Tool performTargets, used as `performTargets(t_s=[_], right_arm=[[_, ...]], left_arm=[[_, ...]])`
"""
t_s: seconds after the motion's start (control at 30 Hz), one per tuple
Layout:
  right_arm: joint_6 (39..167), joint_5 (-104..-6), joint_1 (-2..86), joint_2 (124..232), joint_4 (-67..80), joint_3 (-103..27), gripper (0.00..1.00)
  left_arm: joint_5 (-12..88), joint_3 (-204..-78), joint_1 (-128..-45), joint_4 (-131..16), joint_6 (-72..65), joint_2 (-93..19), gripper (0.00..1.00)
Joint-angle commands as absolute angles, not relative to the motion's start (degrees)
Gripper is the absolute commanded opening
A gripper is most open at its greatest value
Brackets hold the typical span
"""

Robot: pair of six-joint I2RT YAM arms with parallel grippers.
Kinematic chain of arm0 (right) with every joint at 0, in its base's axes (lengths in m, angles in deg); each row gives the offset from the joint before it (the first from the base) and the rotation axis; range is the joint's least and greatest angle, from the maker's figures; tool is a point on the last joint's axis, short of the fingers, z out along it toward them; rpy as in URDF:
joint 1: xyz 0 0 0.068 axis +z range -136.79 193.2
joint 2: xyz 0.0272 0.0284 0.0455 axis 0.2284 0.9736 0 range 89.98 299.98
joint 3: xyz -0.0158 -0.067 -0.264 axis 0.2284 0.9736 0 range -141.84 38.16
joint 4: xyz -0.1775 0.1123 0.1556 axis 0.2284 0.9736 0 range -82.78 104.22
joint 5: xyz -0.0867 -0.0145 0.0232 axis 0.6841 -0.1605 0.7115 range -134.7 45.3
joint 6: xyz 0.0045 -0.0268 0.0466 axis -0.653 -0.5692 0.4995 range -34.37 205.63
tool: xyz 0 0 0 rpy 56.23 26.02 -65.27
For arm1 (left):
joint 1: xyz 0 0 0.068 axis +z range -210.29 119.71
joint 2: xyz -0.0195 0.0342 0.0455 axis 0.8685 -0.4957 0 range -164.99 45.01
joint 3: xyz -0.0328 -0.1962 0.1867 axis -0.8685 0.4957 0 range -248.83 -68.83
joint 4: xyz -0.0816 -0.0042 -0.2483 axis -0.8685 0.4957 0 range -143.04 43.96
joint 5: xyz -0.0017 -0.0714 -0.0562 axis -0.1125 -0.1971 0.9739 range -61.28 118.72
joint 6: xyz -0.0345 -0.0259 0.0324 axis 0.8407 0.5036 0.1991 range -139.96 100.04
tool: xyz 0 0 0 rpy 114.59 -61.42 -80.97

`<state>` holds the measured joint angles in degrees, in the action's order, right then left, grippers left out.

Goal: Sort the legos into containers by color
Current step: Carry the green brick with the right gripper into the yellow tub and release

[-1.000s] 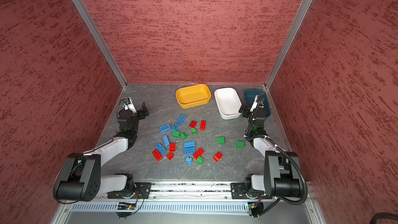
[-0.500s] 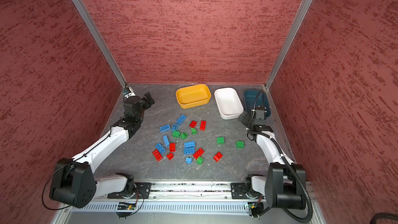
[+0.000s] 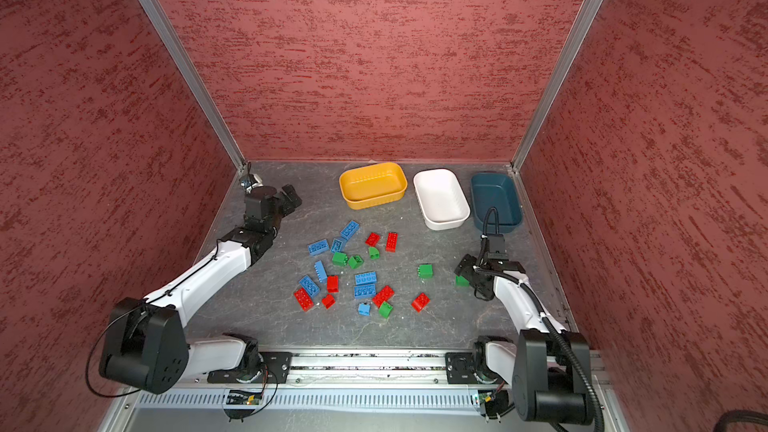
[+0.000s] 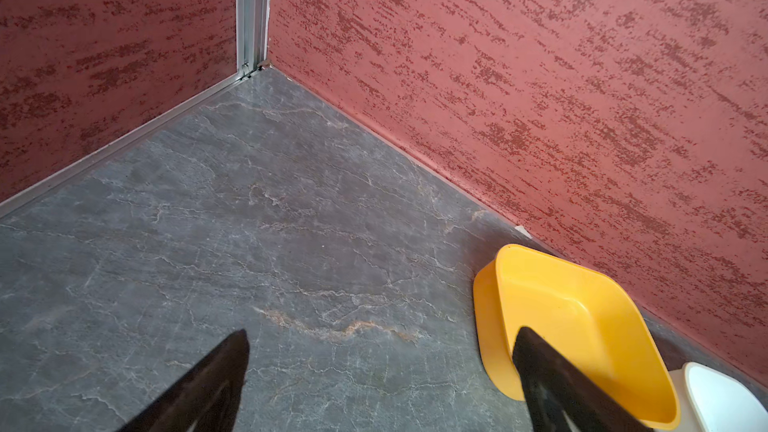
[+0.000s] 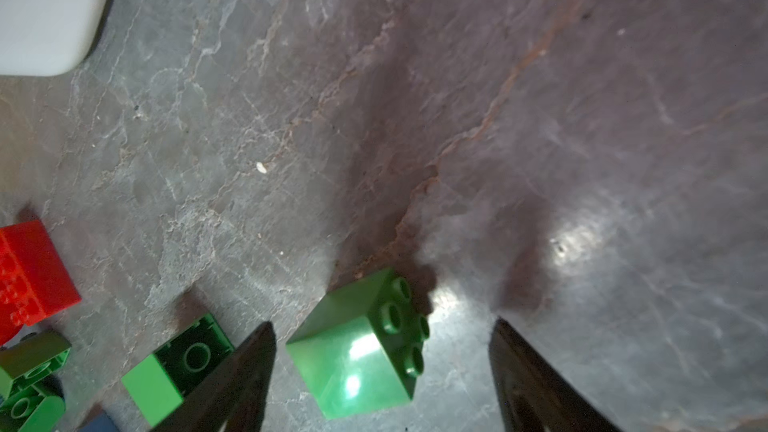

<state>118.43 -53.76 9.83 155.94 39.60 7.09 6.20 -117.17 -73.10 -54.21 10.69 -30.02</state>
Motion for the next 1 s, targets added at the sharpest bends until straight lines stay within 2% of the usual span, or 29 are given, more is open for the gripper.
performTargets(t_s=[0.0, 0.23, 0.47, 0.63, 0.87, 0.97], right_arm=[[117.3, -55.0, 11.0, 157.2, 39.9, 6.4, 0.76], [116.1, -51.3, 16.2, 160.5, 40.2, 4.6, 0.69], [116.9, -40.0, 22.0, 164.1, 42.6, 1.7, 0.66], [116.1, -37.7, 23.6, 166.4, 42.8, 0.3, 0.62], [114.1, -37.2, 25.8, 166.7, 42.5, -0.7, 0.46], [112.2, -40.4, 27.5, 165.2, 40.9, -2.4, 0.4]], left_arm=[[7.1, -118.1, -73.3, -52.9, 11.8, -31.1, 0.99], [8.0, -119.7, -73.9, -51.6, 11.9, -32.0, 0.99], [7.8, -120.8, -74.7, -51.0, 11.3, -33.4, 0.99], [7.1, -121.7, -75.4, -50.6, 10.0, -33.9, 0.99], [6.7, -122.6, -76.4, -49.5, 9.3, -34.3, 0.99], [6.7, -123.4, -76.9, -48.1, 9.6, -34.6, 0.99]])
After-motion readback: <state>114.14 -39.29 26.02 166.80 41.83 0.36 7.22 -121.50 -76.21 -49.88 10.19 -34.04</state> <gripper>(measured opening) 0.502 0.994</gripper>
